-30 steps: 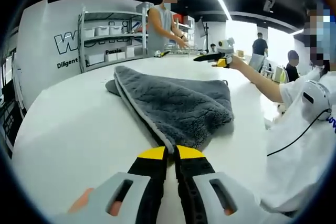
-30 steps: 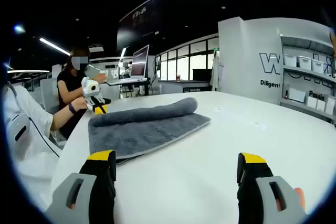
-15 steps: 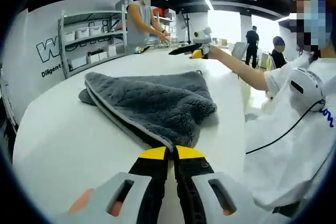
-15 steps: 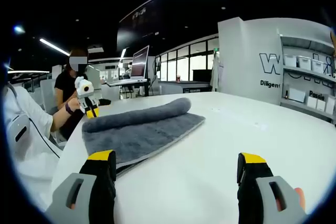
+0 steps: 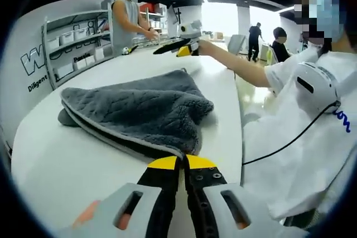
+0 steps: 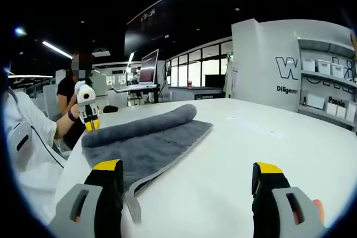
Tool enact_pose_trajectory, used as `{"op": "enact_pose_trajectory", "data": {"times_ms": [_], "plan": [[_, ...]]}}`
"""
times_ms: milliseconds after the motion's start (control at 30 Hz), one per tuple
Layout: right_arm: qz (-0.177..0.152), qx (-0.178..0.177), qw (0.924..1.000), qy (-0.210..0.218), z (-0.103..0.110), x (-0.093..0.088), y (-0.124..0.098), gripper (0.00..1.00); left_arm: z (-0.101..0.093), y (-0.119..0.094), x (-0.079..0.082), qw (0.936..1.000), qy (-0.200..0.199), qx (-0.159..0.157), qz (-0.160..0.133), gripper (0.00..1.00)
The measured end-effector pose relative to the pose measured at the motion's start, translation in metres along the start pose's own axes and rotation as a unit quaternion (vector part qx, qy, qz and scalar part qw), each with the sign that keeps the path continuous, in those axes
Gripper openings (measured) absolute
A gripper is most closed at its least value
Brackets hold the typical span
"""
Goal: Open the folded towel by lifting each exposed corner and separating the folded layers until the towel lies flat within the target outline without major curled edges
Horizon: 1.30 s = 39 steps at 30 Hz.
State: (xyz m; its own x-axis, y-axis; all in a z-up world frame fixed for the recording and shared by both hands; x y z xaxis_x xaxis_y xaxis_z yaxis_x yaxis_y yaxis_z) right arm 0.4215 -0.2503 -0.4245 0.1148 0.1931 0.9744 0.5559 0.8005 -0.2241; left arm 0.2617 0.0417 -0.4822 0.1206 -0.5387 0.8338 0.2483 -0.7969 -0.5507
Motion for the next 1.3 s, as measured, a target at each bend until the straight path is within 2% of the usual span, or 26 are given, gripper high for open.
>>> {"op": "enact_pose_trajectory", "data": {"times_ms": [500, 933, 1300], "plan": [[-0.002, 0.000, 1.0000, 0.001, 0.002, -0.001, 0.000, 0.98, -0.025, 0.030, 0.017, 0.9979, 0.040, -0.046, 0.023, 0.04], [-0.006, 0.000, 1.0000, 0.002, 0.004, -0.001, 0.000, 0.98, -0.045, 0.062, 0.037, 0.9929, 0.076, -0.086, 0.034, 0.04], [-0.010, 0.001, 1.0000, 0.001, 0.010, -0.001, 0.001, 0.98, -0.050, 0.087, 0.054, 0.9921, 0.072, -0.097, 0.034, 0.04]]}}
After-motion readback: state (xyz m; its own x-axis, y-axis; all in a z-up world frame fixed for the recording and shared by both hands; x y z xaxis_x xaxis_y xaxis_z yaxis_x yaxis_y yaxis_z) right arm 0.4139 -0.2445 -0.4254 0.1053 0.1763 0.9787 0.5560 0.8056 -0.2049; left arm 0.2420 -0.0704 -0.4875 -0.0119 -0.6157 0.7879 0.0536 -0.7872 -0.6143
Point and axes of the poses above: the point that each gripper's makers call its tool centre point, and the gripper's own axes: y roughly forward along the fingers, z roughly to its left, x roughly out of its top, the point moved 1 cm from there along -y, roughly backward along the fingers, and after that the axes turned 3 degrees about -x, right-handed, at the moved point
